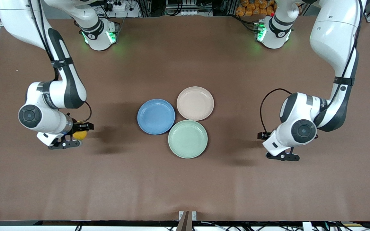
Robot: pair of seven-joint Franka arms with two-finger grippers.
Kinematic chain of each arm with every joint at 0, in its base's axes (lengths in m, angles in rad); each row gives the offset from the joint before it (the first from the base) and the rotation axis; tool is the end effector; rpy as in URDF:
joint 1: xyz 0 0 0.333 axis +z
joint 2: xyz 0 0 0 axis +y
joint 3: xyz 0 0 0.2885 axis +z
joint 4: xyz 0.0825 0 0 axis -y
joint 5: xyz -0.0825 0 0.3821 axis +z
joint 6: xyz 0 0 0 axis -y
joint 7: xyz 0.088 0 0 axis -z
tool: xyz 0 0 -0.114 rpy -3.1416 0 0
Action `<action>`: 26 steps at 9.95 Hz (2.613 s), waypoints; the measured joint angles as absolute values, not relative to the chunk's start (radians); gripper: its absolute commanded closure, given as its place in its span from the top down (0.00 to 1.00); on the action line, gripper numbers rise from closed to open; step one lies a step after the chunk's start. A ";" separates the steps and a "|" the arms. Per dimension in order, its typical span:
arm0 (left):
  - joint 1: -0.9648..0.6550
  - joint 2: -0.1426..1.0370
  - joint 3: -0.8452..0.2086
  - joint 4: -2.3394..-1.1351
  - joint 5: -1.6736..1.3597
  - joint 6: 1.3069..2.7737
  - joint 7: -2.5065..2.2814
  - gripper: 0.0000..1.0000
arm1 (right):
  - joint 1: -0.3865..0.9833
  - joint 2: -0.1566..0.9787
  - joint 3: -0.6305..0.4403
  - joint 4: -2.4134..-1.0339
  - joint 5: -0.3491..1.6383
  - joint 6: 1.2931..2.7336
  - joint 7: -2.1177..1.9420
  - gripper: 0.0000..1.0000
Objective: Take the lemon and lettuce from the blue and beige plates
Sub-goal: 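Carry the lettuce away from the plates with the left gripper and release it, then lower the lemon beside the blue plate and open the right gripper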
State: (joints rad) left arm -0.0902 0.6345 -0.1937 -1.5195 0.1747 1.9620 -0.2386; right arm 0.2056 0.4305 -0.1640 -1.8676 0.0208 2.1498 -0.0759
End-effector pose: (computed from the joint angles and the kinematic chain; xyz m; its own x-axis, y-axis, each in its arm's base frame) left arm 0.6484 -0.1600 0.2522 0.9819 -0.0923 -0.1653 -0.1056 -0.9917 -0.0738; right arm 0.6056 0.0292 0.2458 0.9832 0.1102 -0.1453 0.1174 -0.9922 0.0417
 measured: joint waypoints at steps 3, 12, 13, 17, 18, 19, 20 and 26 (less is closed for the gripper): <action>-0.087 0.523 -0.198 -1.651 0.154 1.947 -0.239 1.00 | 0.189 0.397 -0.176 -1.972 0.019 2.261 -0.124 0.44; -0.091 0.122 -0.192 -1.975 0.084 1.920 -0.238 1.00 | 0.161 0.438 -0.212 -2.134 0.020 2.474 -0.232 0.46; -0.093 0.095 -0.193 -1.969 0.084 1.914 -0.238 1.00 | 0.161 0.453 -0.212 -2.134 0.026 2.476 -0.232 0.46; -0.095 0.023 -0.191 -1.906 0.080 1.876 -0.238 1.00 | 0.161 0.497 -0.203 -2.133 0.101 2.505 -0.231 0.48; -0.095 0.023 -0.182 -1.876 0.065 1.864 -0.239 1.00 | 0.161 0.498 -0.204 -2.132 0.112 2.505 -0.231 0.49; -0.095 0.023 -0.168 -1.843 0.042 1.846 -0.239 1.00 | 0.161 0.498 -0.206 -2.131 0.129 2.505 -0.231 0.50; -0.095 0.023 -0.153 -1.806 0.033 1.824 -0.239 1.00 | 0.161 0.499 -0.207 -2.130 0.142 2.505 -0.231 0.55; -0.095 0.026 -0.142 -1.571 0.032 1.608 -0.236 1.00 | 0.161 0.502 -0.202 -2.098 0.155 2.497 -0.230 1.00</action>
